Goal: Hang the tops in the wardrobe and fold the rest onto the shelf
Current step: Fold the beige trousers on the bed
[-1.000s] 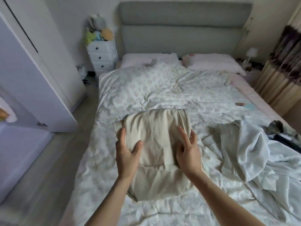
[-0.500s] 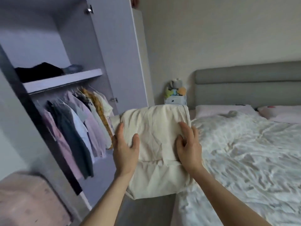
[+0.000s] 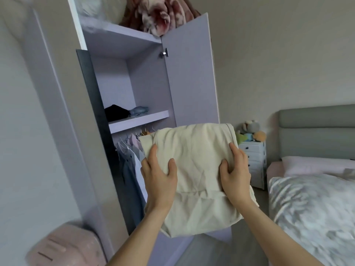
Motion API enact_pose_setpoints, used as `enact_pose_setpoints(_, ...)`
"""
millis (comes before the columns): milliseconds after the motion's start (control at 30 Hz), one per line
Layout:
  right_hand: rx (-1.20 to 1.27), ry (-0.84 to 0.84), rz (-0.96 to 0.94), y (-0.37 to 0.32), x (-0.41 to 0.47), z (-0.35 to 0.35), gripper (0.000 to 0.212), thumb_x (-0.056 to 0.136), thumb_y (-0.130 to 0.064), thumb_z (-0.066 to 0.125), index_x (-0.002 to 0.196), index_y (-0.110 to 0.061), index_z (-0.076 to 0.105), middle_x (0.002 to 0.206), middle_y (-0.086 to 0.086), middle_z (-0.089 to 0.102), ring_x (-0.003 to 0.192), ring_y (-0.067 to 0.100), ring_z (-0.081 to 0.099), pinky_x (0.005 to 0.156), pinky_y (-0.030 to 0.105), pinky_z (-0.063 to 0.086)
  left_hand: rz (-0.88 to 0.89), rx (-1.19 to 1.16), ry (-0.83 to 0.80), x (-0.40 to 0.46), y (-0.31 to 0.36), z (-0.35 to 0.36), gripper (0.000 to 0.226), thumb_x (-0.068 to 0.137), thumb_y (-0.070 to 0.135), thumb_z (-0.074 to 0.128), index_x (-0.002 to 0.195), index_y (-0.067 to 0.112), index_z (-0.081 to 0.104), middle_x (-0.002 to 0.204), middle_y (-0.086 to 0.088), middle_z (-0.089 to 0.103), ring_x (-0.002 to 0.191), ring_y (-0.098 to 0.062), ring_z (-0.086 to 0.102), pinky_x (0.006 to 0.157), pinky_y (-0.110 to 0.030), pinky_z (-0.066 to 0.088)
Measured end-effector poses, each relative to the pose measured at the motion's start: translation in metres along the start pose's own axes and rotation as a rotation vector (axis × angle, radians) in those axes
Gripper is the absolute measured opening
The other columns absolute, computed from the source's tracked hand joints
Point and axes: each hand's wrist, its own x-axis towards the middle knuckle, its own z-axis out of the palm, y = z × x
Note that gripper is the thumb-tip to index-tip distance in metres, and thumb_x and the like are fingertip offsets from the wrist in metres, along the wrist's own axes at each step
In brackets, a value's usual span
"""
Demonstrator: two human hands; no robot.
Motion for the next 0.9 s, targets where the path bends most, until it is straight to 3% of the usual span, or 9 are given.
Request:
enact_pose_setpoints(100, 0.013, 0.002, -0.025, 0.016, 0.027, 0.03, 0.046, 0.093, -0.009, 0.051, 0.138, -0.014, 0.042, 0.136, 0.005, 0.043, 0.101, 0.003, 0.044, 0.076, 0.015, 0.031, -0.002, 0.033, 0.022, 0.026, -0.015, 0.021, 0.059, 0.09, 0.031, 0.057, 0.143, 0.031, 0.031, 0.113, 0.017, 0.03, 0.107, -0.004, 0.034, 0.083, -0.023, 0.031)
enact_pose_setpoints(200, 0.058, 0.013, -0.082, 0.043, 0.064, 0.071, 0.045, 0.092, -0.005, 0.051, 0.136, -0.01, 0.043, 0.133, 0.008, 0.044, 0.089, -0.005, 0.041, 0.073, 0.011, 0.029, 0.023, 0.053, 0.066, 0.06, -0.041, 0.055, 0.06, 0.09, 0.031, 0.057, 0.144, 0.03, 0.03, 0.112, 0.016, 0.03, 0.103, -0.003, 0.034, 0.083, -0.02, 0.031)
enact_pose_setpoints(433, 0.132, 0.0, -0.111, 0.134, 0.172, 0.166, 0.044, 0.093, -0.009, 0.049, 0.137, -0.013, 0.042, 0.136, 0.006, 0.042, 0.109, 0.016, 0.049, 0.083, 0.025, 0.034, 0.023, 0.058, 0.133, 0.158, -0.102, 0.175, 0.059, 0.091, 0.031, 0.056, 0.144, 0.029, 0.031, 0.116, 0.011, 0.035, 0.112, -0.015, 0.042, 0.094, -0.028, 0.035)
enact_pose_setpoints(567, 0.121, -0.059, -0.119, 0.168, 0.228, 0.211, 0.044, 0.093, -0.006, 0.048, 0.136, -0.008, 0.042, 0.135, 0.01, 0.042, 0.106, 0.008, 0.043, 0.085, 0.015, 0.029, -0.033, 0.084, 0.15, 0.202, -0.133, 0.226, 0.059, 0.091, 0.026, 0.056, 0.145, 0.026, 0.032, 0.116, 0.012, 0.032, 0.107, -0.005, 0.038, 0.088, -0.015, 0.027)
enact_pose_setpoints(700, 0.221, -0.075, -0.15, 0.172, 0.281, 0.273, 0.043, 0.093, -0.005, 0.048, 0.135, -0.008, 0.042, 0.135, 0.01, 0.042, 0.089, -0.011, 0.035, 0.086, 0.028, 0.035, 0.012, 0.109, 0.196, 0.269, -0.158, 0.246, 0.059, 0.092, 0.026, 0.056, 0.145, 0.026, 0.031, 0.114, 0.012, 0.033, 0.104, -0.003, 0.039, 0.09, -0.017, 0.031)
enact_pose_setpoints(767, 0.271, -0.075, -0.158, 0.168, 0.302, 0.306, 0.043, 0.092, -0.004, 0.048, 0.135, -0.008, 0.043, 0.135, 0.01, 0.042, 0.09, -0.014, 0.033, 0.087, 0.029, 0.035, 0.035, 0.151, 0.234, 0.303, -0.171, 0.246, 0.058, 0.092, 0.027, 0.055, 0.145, 0.026, 0.031, 0.113, 0.012, 0.033, 0.104, -0.006, 0.039, 0.089, -0.022, 0.033)
enact_pose_setpoints(900, 0.343, -0.09, -0.189, 0.155, 0.329, 0.369, 0.043, 0.093, -0.005, 0.048, 0.135, -0.007, 0.042, 0.134, 0.01, 0.041, 0.097, -0.012, 0.034, 0.086, 0.014, 0.03, 0.107, 0.197, 0.299, 0.357, -0.198, 0.235, 0.056, 0.093, 0.024, 0.055, 0.145, 0.023, 0.033, 0.114, 0.011, 0.032, 0.109, -0.009, 0.04, 0.087, -0.021, 0.032)
